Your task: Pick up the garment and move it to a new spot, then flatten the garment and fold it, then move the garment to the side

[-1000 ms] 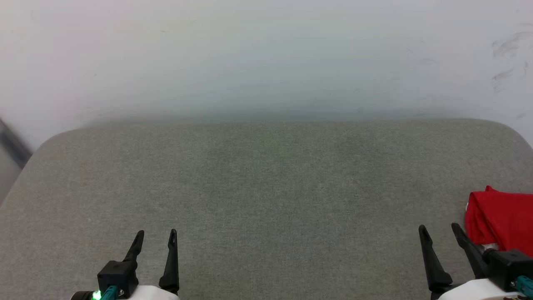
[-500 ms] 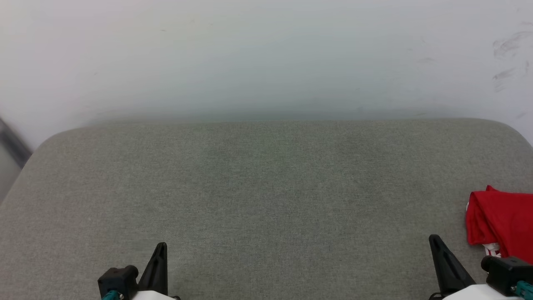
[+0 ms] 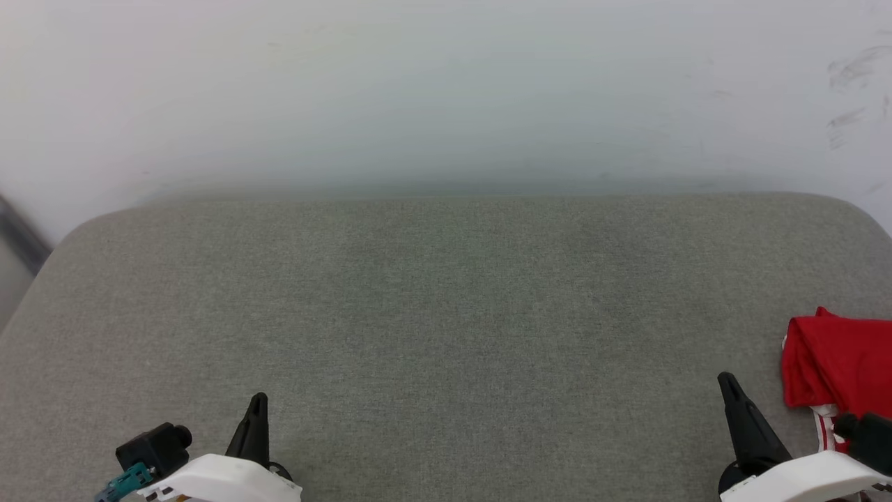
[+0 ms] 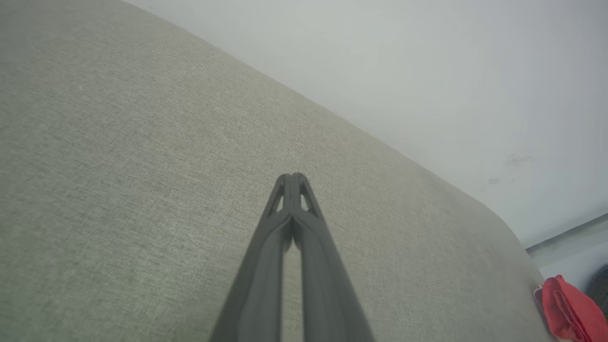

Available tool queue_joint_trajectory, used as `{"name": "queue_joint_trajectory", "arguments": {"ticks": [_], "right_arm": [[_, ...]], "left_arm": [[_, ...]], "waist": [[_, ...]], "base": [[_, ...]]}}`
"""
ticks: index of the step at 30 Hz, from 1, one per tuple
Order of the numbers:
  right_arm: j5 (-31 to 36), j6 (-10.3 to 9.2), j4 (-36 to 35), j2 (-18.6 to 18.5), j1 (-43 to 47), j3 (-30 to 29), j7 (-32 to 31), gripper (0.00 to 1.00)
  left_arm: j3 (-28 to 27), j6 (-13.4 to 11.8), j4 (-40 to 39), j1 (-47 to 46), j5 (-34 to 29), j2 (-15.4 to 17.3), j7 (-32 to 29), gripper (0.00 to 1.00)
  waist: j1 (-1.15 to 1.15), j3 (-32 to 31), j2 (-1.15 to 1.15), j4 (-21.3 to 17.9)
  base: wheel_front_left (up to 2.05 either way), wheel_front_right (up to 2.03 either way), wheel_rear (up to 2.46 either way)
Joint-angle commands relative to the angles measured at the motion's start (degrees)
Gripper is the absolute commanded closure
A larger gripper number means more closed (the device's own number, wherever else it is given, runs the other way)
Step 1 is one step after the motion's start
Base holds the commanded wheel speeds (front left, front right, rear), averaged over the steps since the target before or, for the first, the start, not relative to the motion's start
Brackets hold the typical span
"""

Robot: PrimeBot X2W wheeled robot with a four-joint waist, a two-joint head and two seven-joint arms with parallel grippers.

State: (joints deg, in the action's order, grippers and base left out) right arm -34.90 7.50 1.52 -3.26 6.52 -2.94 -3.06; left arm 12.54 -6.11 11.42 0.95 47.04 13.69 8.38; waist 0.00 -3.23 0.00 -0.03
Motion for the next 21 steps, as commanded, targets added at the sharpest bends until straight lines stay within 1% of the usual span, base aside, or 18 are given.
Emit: {"name": "queue_joint_trajectory", "arguments": {"ticks": [1, 16, 21], "right_arm": [[-2.88, 0.0, -0.16, -0.43, -2.01, -0.14, 0.01, 1.0], [-15.22, 0.0, 2.6, -0.57, -4.44, -0.53, -0.46, 1.0], [-18.16, 0.0, 3.24, -0.59, -5.11, -0.65, -0.58, 1.0]], "left_arm": [[-1.22, 0.71, -0.47, -1.78, 2.11, -0.18, -0.55, 1.0], [-5.02, 3.6, 0.09, -3.11, 11.77, -2.37, -3.57, 1.0], [-5.91, 4.34, 0.22, -3.41, 14.09, -2.88, -4.28, 1.0]], "waist": [[0.0, 0.07, 0.0, 0.0], [0.0, 0.58, 0.0, 0.01], [0.0, 0.72, 0.0, 0.01]], "base": [[0.0, 0.0, 0.0], [0.0, 0.0, 0.0], [0.0, 0.0, 0.0]]}}
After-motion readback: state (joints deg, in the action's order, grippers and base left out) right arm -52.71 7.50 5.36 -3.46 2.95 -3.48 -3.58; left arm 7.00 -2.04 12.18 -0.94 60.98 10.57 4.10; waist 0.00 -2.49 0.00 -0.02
